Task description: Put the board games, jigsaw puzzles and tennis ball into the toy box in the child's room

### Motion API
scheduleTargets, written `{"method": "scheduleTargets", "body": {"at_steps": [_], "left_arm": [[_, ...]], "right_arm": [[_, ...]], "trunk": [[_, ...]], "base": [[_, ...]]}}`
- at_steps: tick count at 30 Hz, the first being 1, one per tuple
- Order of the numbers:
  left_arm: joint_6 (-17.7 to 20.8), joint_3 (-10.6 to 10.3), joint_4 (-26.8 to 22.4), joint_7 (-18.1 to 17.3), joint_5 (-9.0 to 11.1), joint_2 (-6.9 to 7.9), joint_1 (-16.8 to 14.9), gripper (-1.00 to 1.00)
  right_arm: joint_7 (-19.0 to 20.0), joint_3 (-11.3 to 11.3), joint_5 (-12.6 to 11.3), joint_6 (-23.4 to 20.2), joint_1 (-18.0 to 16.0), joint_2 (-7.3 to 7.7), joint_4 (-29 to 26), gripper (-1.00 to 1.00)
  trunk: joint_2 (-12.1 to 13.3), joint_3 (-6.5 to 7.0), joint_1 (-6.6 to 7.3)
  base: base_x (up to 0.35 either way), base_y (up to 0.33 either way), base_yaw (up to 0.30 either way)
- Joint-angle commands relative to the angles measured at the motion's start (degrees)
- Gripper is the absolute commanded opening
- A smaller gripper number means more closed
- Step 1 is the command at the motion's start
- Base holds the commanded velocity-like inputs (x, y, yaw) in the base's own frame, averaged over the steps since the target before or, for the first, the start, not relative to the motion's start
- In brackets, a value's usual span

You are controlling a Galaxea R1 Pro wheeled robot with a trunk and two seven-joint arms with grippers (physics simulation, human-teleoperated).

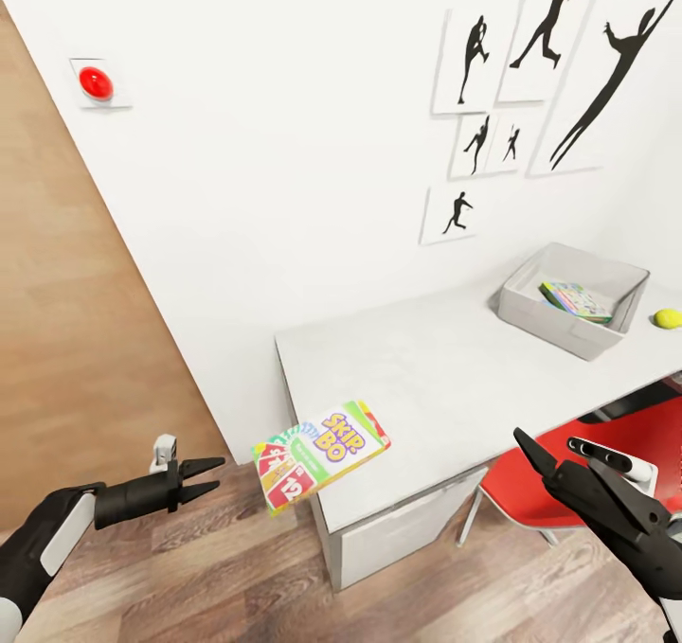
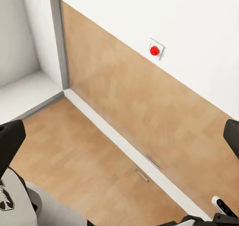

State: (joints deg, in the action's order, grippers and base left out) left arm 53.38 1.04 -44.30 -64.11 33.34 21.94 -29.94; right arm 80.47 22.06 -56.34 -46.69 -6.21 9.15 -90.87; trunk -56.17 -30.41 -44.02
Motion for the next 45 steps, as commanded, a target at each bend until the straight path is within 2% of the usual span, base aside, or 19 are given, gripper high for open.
{"method": "scheduleTargets", "body": {"at_steps": [1, 29, 45], "left_arm": [[0.32, 0.01, 0.0, -0.14, 0.09, -0.01, -0.03, 1.0], [0.32, 0.18, 0.0, -0.31, 0.05, 0.0, -0.03, 1.0], [0.36, 0.27, 0.0, -0.4, 0.1, 0.11, -0.03, 1.0]], "right_arm": [[0.04, 0.0, -0.19, -0.51, -0.03, 0.0, -0.03, 1.0], [-0.01, 0.0, -0.17, -0.17, -0.03, -0.35, -0.07, 1.0], [-0.05, 0.0, -0.17, 0.05, -0.03, -0.44, -0.09, 1.0]], "trunk": [[-0.04, -0.05, 0.0], [-0.04, -0.05, 0.0], [-0.04, -0.05, 0.0]], "base": [[-0.047, -0.027, 0.0], [-0.005, -0.102, 0.0], [0.0, -0.015, 0.0]]}}
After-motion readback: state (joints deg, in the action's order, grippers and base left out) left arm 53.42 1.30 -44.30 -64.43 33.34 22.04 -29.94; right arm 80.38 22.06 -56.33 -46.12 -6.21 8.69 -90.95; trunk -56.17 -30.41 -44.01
